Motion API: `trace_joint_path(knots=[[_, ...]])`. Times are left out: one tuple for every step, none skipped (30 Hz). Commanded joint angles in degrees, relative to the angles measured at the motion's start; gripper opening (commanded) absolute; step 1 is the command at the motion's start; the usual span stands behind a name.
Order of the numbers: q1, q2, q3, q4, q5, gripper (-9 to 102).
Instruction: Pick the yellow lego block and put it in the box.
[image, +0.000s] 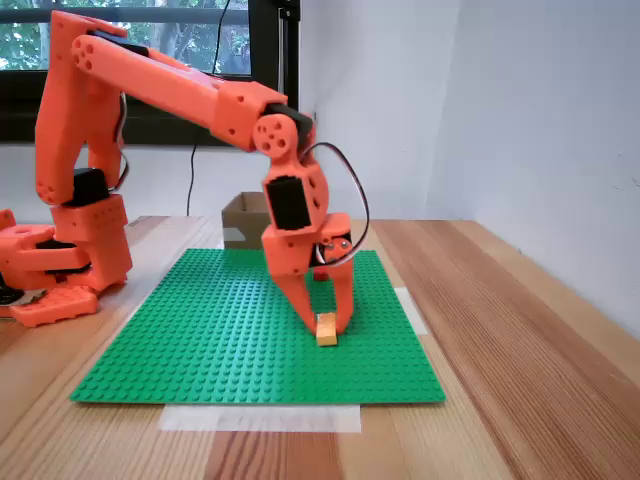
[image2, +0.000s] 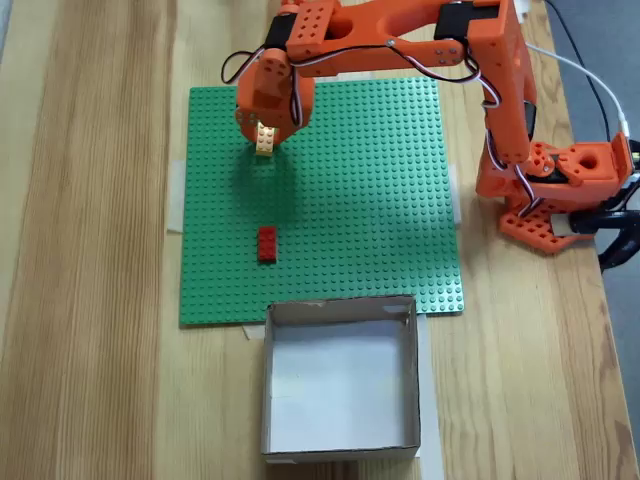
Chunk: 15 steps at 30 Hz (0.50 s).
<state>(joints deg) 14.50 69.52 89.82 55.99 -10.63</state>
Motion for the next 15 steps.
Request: trace_joint_path(knots=[[0.4, 4.1, 0.7, 0.4, -0.4, 6], [0.3, 4.7, 1.1, 0.4, -0.6, 6], [0.3, 5.4, 1.5, 0.4, -0.6, 6], [0.3, 6.2, 1.8, 0.4, -0.6, 6], [0.2, 6.9, 2.0, 0.4, -0.7, 6], [0.0, 7.6, 2.4, 0.4, -0.8, 6], [-0.1, 8.2, 2.5, 0.5, -0.8, 6], [-0.2, 8.8, 2.7, 0.9, -0.9, 6], [-0.4, 9.4, 2.7, 1.1, -0.9, 6], [-0.4, 10.0, 2.8, 1.4, -0.8, 6], [-0.5, 10.7, 2.9, 1.7, -0.8, 6], [-0.7, 11.3, 3.1, 2.0, -0.8, 6], [-0.8, 12.1, 3.3, 2.1, -0.8, 6], [-1.0, 12.9, 3.7, 2.2, -1.0, 6], [-1.2, 13.7, 4.0, 2.3, -1.1, 6]])
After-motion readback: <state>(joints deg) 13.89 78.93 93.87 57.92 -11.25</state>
